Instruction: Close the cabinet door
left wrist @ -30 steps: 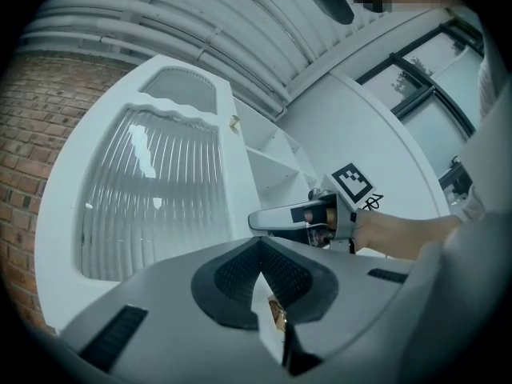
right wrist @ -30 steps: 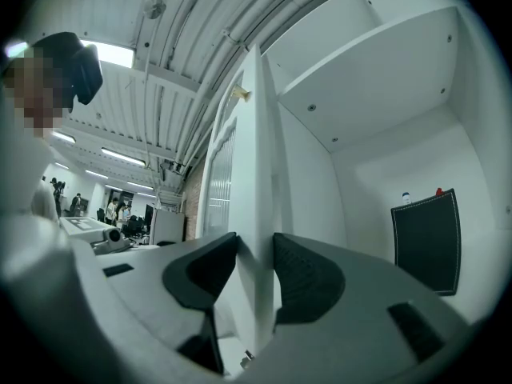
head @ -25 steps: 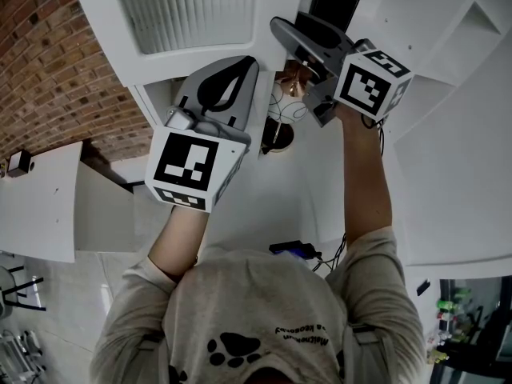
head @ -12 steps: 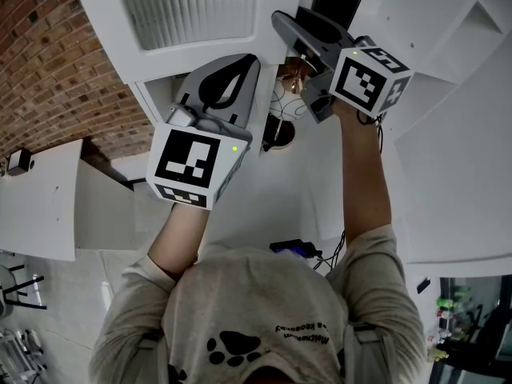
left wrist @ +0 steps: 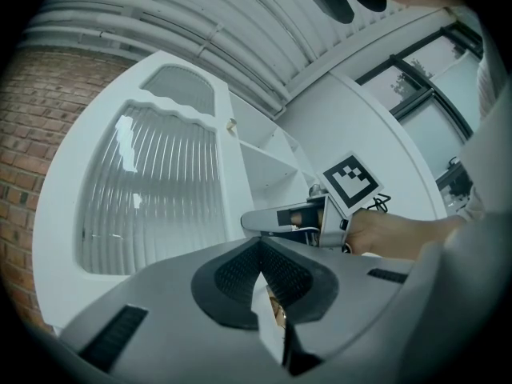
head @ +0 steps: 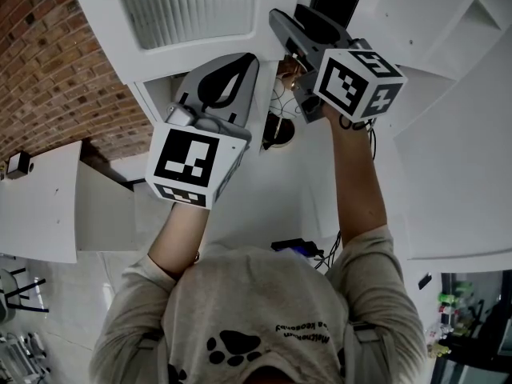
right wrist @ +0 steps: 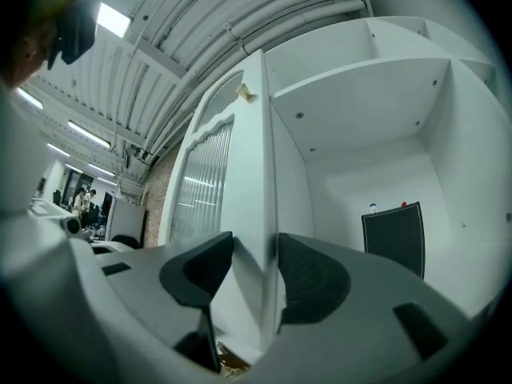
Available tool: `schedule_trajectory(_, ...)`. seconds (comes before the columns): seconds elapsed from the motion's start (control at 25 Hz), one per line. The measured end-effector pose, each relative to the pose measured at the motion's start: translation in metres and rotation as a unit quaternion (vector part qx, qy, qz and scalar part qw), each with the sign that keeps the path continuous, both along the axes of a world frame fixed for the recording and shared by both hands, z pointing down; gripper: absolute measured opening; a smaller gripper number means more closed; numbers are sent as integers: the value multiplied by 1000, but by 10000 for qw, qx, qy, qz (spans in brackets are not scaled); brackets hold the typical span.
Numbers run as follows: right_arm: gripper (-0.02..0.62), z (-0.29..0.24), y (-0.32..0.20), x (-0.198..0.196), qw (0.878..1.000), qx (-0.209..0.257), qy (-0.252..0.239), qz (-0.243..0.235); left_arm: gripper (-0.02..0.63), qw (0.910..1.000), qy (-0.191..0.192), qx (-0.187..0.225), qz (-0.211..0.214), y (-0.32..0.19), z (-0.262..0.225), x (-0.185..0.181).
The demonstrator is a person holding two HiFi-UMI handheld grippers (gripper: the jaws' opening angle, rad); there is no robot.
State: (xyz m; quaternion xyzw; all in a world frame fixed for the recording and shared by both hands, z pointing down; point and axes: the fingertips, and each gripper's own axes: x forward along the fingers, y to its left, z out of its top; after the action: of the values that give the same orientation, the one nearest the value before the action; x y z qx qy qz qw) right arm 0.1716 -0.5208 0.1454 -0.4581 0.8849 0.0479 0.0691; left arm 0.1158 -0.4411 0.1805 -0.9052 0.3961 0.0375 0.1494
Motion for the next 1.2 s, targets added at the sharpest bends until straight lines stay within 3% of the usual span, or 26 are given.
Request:
schedule_trajectory(0.48,210,0,-6,3,9988,-137,-111,467,8,10000,-23,-64,0,-3,3,-10)
schedule_trajectory(0.96,208,-3,24,-5,9931,225,238,1122,8,9998,42,-193,-73,4,5,-31)
schedule_trajectory(1.2,156,-2,48,-21,9931,315,198,1108,8,9997,117,-156,-148,14,1,-46)
